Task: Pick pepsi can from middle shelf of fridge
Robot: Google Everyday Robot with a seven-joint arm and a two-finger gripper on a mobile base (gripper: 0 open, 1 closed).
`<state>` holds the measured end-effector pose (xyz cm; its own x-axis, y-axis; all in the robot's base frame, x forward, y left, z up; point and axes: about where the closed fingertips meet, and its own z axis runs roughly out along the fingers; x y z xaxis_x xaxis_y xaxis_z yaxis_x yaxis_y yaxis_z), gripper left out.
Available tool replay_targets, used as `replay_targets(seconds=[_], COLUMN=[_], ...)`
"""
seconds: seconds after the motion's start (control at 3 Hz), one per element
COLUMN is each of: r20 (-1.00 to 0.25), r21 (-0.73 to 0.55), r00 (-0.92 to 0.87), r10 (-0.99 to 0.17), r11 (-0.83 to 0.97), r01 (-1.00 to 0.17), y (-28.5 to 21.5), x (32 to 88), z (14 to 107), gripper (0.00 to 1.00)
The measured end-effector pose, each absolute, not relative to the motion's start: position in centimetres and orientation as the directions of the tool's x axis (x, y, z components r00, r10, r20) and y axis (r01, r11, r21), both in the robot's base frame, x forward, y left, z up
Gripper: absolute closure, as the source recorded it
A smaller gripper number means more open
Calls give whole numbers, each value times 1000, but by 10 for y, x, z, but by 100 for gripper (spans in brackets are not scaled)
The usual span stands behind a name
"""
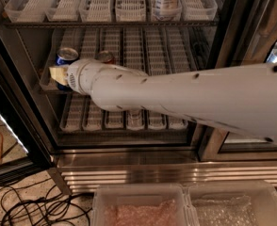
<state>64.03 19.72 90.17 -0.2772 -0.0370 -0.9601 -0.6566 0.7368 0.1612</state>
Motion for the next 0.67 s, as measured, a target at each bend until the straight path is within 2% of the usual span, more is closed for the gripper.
replay_targets(seconds=[0.33,0.67], r20=[-928,-925], r21=[233,238], r00=[-372,-379], r10=[-35,-35], r11=[725,724], r01=[-648,-648], y=[187,187], x=[607,605], z=[887,885], gripper=[100,100])
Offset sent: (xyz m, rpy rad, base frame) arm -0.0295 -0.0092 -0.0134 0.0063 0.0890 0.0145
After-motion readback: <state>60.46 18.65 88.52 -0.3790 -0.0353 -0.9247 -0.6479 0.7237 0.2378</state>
